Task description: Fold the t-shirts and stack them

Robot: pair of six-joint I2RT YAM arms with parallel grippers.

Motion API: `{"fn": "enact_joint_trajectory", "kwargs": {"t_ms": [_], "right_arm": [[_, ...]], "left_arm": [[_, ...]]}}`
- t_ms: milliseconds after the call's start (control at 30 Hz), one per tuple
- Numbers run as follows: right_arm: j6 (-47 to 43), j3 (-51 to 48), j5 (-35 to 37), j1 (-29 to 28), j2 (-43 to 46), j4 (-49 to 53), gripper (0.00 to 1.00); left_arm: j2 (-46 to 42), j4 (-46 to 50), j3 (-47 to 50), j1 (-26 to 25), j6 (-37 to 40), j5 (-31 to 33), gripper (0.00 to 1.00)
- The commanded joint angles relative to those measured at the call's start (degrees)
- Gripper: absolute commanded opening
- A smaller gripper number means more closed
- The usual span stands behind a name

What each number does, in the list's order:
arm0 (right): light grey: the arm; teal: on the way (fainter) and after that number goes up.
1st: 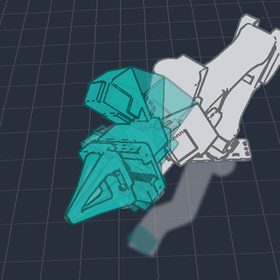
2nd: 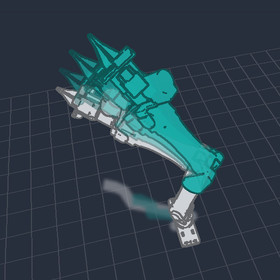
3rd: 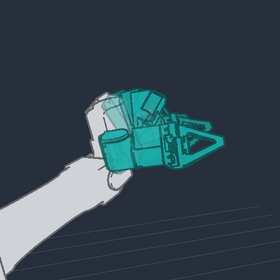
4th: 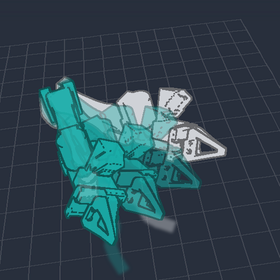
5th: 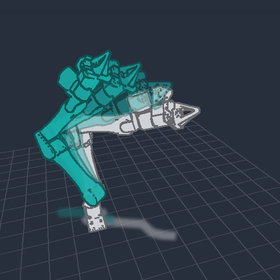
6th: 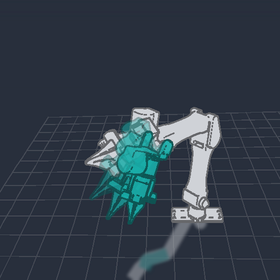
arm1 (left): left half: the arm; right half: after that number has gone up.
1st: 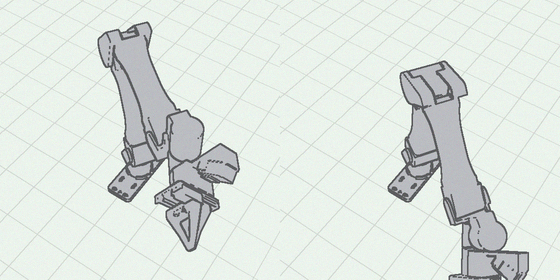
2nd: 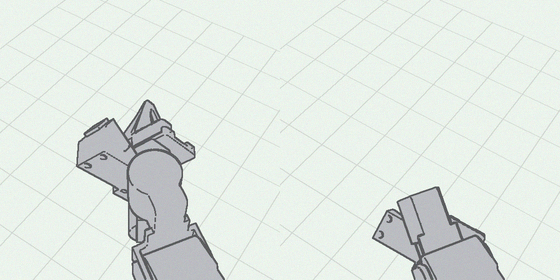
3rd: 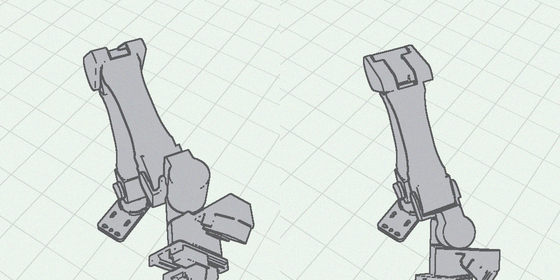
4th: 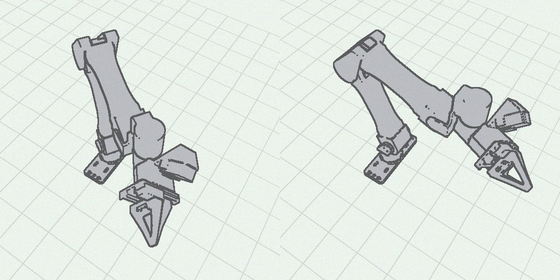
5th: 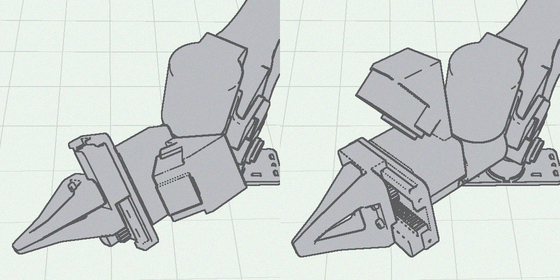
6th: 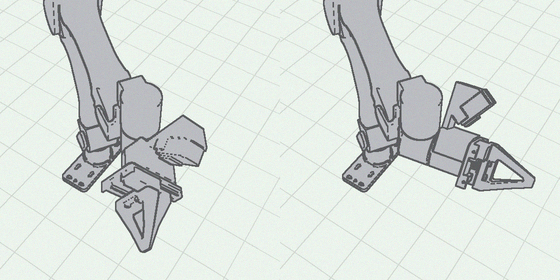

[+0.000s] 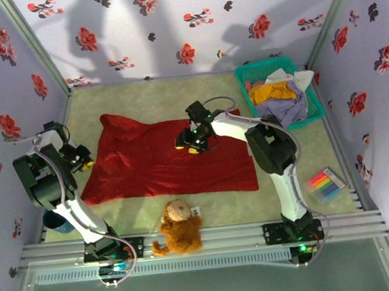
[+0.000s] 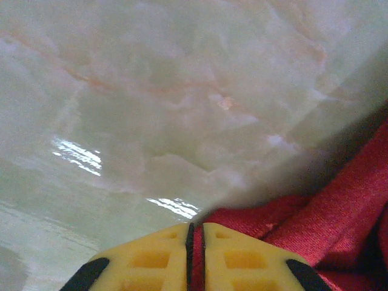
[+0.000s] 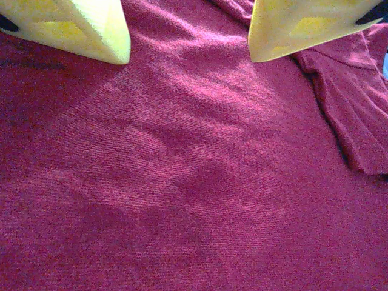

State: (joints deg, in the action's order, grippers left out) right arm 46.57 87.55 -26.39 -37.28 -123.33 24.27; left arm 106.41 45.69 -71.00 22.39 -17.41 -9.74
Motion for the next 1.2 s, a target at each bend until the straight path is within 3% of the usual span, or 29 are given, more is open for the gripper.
{"fn": "enact_joint_trajectory", "kwargs": {"t_ms": [0, 367, 433, 567, 700, 833, 1167], "right_arm": [[-0.8, -0.9, 2.2, 0.4, -0.4, 3.0, 0.56], [-0.7, -0.8, 1.9, 0.4, -0.5, 2.9, 0.57], [-0.7, -0.9, 2.0, 0.5, -0.5, 2.9, 0.57], [-0.7, -0.8, 1.9, 0.5, -0.6, 3.0, 0.57], [-0.8, -0.9, 2.1, 0.5, -0.3, 3.1, 0.57], [-1.1, -0.8, 2.1, 0.6, -0.3, 3.5, 0.57], [2.4, -3.6, 2.6, 2.3, -0.5, 3.9, 0.57]], "left_arm": [[0.3, 1.0, 1.6, -0.2, 0.4, -3.3, 0.16], [-0.4, -0.8, 4.1, -1.4, -0.6, -4.0, 0.23], [-0.1, -0.4, 4.0, -1.5, -0.3, -2.7, 0.29], [2.1, 0.8, 3.6, -1.5, 0.6, 1.3, 0.3], [3.9, -0.5, 3.5, -1.5, 1.3, 4.1, 0.23], [5.9, 1.9, -0.8, -1.5, 3.1, 4.3, 0.01], [4.4, 4.1, -4.2, 3.7, 2.3, 5.6, 0.0]]}}
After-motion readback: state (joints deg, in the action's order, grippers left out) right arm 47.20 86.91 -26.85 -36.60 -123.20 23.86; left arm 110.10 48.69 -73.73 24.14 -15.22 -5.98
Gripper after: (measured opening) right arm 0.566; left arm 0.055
